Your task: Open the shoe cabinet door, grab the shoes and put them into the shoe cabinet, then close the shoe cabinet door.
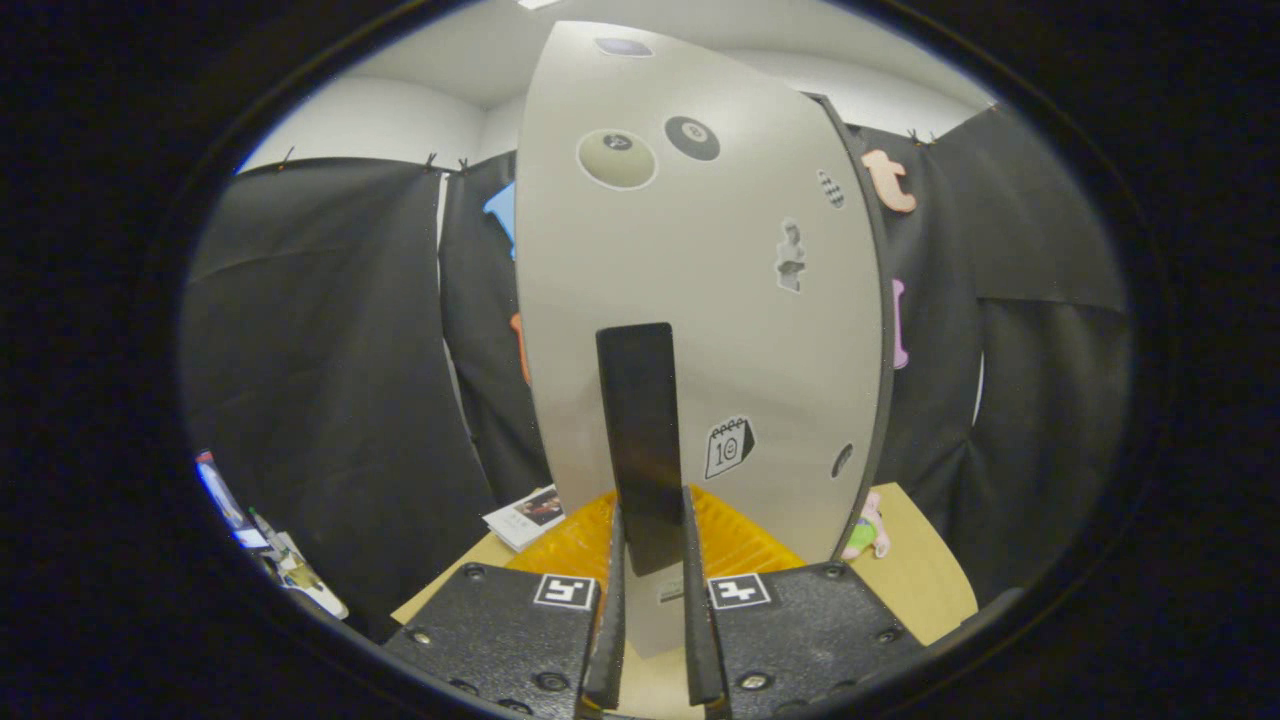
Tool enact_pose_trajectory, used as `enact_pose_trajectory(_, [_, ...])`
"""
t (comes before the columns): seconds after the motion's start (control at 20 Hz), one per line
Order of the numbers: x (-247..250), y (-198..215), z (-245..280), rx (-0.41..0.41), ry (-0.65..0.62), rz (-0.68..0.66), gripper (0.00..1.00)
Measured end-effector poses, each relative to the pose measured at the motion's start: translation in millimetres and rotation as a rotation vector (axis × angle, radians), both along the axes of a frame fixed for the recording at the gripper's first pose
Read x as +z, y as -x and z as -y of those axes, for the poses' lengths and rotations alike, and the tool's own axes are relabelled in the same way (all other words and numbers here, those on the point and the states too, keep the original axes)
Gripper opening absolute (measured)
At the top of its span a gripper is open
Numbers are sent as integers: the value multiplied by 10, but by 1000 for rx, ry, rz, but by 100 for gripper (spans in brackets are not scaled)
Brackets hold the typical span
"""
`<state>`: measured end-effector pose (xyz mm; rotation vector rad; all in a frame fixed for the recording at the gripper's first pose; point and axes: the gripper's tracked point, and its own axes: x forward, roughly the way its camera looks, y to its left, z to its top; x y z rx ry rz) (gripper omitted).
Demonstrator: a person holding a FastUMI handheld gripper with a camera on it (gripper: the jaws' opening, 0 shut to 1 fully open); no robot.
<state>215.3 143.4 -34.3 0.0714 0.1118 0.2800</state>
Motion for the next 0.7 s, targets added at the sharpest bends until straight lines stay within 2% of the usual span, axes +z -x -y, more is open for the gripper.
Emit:
enact_pose_trajectory(0.4, [-50, 169, 386, -76, -54, -7, 19])
enact_pose_trajectory(0.7, [-58, 205, 713, -176, -68, -3, 14])
